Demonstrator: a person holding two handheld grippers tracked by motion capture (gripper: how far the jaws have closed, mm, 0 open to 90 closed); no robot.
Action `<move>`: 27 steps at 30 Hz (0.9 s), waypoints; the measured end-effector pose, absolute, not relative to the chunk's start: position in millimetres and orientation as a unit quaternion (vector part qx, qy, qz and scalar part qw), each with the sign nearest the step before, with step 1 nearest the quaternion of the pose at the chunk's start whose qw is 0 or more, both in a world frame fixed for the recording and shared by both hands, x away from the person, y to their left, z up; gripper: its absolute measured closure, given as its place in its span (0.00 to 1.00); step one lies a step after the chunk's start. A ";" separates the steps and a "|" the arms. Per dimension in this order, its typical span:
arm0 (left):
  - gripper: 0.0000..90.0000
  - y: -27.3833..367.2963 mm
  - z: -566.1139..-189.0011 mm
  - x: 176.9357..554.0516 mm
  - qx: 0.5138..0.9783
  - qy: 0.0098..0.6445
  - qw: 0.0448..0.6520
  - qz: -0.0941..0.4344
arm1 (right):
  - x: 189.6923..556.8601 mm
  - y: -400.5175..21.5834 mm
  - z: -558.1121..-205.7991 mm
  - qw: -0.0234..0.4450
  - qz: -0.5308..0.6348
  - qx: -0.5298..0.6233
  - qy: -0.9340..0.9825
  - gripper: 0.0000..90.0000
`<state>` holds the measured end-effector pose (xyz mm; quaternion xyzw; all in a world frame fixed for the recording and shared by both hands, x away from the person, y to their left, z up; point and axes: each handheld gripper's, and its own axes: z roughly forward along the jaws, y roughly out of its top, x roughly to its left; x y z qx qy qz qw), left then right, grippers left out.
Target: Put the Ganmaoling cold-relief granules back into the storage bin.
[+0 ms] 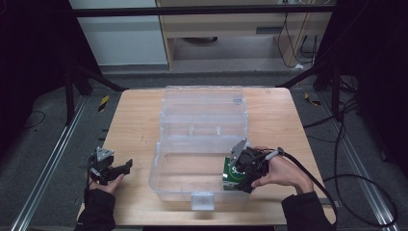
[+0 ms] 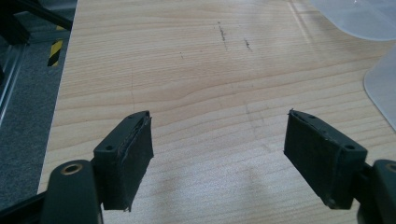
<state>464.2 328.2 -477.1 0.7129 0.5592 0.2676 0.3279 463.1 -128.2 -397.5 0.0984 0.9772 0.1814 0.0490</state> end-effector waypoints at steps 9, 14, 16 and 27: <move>0.26 328.0 -477.2 464.3 0.713 0.559 0.328 0.267 | 462.9 -134.5 -389.0 0.061 0.194 0.109 0.973 0.18; 0.26 327.9 -477.1 464.2 0.713 0.559 0.328 0.267 | 459.2 -141.9 -379.5 0.073 0.218 0.116 0.966 0.18; 0.26 327.9 -477.0 464.0 0.713 0.559 0.328 0.268 | 457.7 -145.8 -375.0 0.081 0.225 0.124 0.963 0.18; 0.26 327.9 -477.1 463.9 0.713 0.559 0.327 0.267 | 448.2 -186.6 -361.7 0.134 0.296 0.205 0.923 0.11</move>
